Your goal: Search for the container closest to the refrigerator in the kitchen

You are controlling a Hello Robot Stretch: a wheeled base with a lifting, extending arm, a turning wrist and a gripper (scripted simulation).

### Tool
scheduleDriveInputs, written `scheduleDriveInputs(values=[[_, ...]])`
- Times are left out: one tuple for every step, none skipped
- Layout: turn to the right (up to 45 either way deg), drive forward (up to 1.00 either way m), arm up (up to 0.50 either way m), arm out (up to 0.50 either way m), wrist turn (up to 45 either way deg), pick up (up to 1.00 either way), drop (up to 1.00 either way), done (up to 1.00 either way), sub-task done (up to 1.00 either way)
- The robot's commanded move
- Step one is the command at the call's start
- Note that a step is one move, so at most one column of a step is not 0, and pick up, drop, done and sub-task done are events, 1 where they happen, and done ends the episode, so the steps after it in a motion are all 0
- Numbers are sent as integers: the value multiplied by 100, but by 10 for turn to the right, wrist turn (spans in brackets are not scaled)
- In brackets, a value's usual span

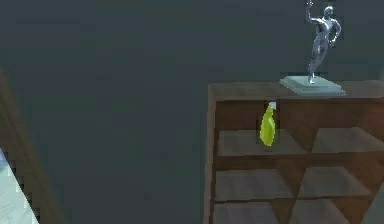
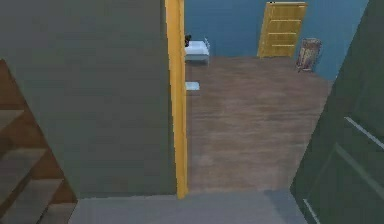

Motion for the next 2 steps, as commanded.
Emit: scheduleDriveInputs(values=[[0, 5, 0, 0, 0, 0, 0, 0, 0], [210, 0, 0, 0, 0, 0, 0, 0, 0]])
